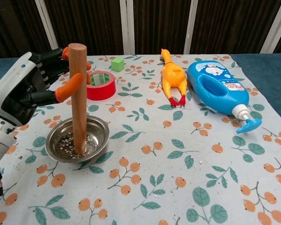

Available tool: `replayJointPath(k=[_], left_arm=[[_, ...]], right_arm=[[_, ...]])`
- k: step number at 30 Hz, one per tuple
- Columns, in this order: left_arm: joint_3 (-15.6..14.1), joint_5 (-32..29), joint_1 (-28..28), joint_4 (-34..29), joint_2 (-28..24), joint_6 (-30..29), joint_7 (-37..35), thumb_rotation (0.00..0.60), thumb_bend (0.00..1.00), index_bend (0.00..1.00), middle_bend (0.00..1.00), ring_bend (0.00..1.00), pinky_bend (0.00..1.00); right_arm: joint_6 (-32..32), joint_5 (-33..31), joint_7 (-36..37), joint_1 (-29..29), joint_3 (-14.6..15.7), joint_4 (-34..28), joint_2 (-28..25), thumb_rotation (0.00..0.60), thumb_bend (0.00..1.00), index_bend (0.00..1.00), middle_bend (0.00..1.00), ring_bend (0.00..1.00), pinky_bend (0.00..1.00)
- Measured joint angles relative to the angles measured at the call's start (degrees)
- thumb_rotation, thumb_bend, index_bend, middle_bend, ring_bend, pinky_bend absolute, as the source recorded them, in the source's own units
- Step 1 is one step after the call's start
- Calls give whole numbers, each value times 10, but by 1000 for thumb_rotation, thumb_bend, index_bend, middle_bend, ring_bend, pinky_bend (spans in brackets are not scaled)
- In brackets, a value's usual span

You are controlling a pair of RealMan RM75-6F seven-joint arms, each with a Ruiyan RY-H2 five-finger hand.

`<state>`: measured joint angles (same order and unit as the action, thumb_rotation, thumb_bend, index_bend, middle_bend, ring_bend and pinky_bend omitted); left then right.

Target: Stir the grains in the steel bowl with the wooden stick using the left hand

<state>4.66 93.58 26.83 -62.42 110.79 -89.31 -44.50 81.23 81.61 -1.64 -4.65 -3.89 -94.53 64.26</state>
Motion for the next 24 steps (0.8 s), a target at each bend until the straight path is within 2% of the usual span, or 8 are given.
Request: replayJointPath(k=[4, 17, 24], left_arm=[[2, 3, 1, 2, 2, -5, -3, 600, 926, 631, 725, 247, 159], [41, 14, 36, -40, -9, -8, 23, 600, 926, 631, 725, 247, 159], [37, 4, 36, -33, -8, 1, 22, 600, 927, 631, 725, 247, 159]], right_arm=[[2, 1, 0, 0, 0, 0, 0, 600, 319, 0, 0, 0, 0], [2, 0, 5, 1, -2, 2, 1, 600, 319, 0, 0, 0, 0], [2, 1, 5, 0, -3, 4, 2, 600, 319, 0, 0, 0, 0]])
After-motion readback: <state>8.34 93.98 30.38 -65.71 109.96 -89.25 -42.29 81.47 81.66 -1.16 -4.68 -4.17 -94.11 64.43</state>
